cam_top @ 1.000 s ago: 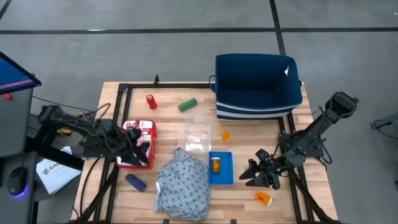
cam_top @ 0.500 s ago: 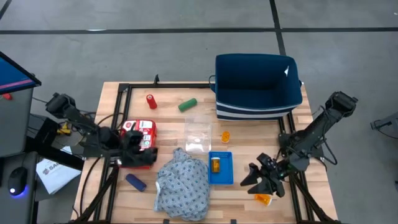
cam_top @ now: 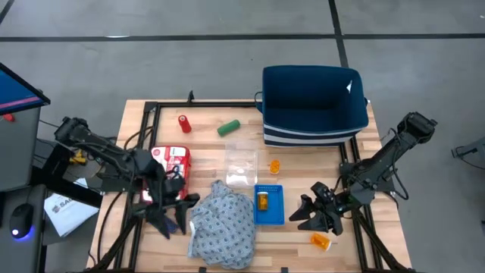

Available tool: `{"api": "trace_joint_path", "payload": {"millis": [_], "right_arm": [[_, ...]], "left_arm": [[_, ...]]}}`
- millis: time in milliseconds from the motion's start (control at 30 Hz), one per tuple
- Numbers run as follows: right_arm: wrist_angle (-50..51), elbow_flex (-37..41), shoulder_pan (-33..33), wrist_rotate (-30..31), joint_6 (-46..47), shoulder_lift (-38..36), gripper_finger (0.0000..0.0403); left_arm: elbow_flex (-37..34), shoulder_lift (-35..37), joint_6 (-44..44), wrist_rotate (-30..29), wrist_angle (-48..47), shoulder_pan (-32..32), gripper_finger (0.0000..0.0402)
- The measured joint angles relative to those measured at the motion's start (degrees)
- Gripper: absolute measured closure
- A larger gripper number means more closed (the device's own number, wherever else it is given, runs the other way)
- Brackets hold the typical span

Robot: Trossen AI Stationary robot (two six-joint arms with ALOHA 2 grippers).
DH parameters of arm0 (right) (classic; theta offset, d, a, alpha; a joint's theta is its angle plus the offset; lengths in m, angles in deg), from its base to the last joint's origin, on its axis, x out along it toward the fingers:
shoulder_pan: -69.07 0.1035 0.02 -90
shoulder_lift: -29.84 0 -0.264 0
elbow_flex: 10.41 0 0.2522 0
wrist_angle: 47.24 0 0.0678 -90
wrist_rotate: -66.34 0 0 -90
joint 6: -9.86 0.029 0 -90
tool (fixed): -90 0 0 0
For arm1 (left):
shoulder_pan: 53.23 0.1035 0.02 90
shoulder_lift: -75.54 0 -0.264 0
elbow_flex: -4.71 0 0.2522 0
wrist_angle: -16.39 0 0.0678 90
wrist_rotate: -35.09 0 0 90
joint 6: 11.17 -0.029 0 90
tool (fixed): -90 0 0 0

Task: Pick & Place Medicine items
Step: Put the blue patient into the blue laundry bin

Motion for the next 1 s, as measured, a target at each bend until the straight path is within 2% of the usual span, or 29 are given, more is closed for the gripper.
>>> {"api": "trace_joint_path", "payload": {"millis": [167,267,433,600,733,1000], "right_arm": [[-1.2,-0.8,-1.1,0.2,-0.2,0.2,0.0143],[-1.3,-3.2,-3.2,-0.5,-4.4,0.2,0.0143],[0.8,-8.3,-8.4,-6.4,-12.3,0.2,0.0143],[19.3,-16.2,-13.1,-13.7,-13.7,0.5,0.0143],[29.2,-23.8,-14.6,-19.3,-18.3,3.5,0.0143],[47.8,-41.9,-16.8,-31.2,-25.4,17.3,0.0143]], "left_arm": [[2.4,1.3,-1.1,-1.8,0.1,3.8,0.0212],[2.3,3.3,-1.4,-3.1,-0.1,6.1,0.0214],[2.3,5.4,-1.5,-3.4,-4.7,6.6,0.0215],[2.3,6.7,-1.6,0.8,-16.8,5.9,0.0215],[2.3,8.2,-3.0,3.1,-24.7,4.6,0.0215],[2.3,10.7,-4.1,5.5,-29.6,2.3,0.0215]]}}
